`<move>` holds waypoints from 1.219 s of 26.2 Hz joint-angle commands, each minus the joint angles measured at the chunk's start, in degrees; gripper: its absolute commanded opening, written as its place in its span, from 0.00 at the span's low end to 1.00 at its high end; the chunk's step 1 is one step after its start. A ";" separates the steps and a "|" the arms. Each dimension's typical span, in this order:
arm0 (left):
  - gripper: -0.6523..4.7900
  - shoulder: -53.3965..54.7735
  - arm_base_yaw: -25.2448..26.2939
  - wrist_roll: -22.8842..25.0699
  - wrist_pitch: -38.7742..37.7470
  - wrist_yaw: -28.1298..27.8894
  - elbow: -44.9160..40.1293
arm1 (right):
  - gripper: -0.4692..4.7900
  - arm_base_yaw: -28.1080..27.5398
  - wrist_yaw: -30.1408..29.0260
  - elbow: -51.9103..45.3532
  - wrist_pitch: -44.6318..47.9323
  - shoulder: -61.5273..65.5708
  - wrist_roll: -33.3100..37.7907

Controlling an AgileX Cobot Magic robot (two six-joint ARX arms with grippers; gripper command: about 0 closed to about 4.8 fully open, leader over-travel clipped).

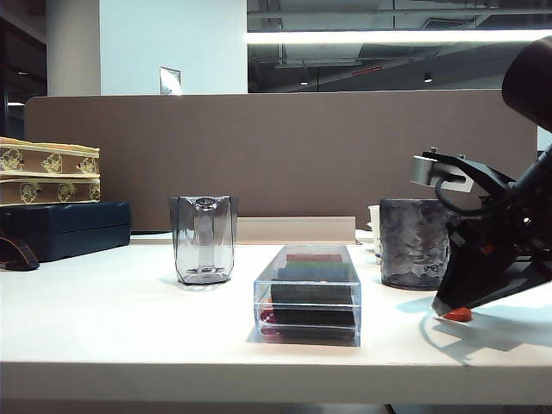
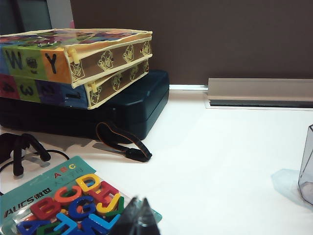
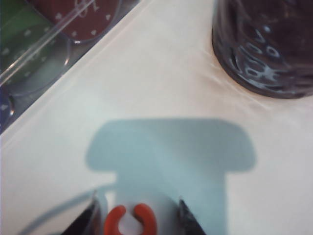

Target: Pick up the letter "c" and put it in the paper cup.

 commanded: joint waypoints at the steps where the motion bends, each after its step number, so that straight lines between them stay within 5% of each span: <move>1: 0.11 0.02 0.00 -0.20 0.70 0.00 0.24 | 0.47 0.04 0.96 -0.59 -3.65 0.59 0.20; 10: 0.11 0.02 0.00 -0.17 0.70 0.00 0.24 | 0.39 0.04 0.96 0.15 -3.56 0.57 0.17; 29: 0.11 0.02 0.00 -0.20 0.70 0.00 0.24 | 0.39 0.02 1.05 1.64 -2.97 0.57 0.04; 32: 0.11 0.02 0.00 -0.20 0.70 0.00 0.24 | 0.45 0.02 2.60 3.02 -3.32 0.46 -0.11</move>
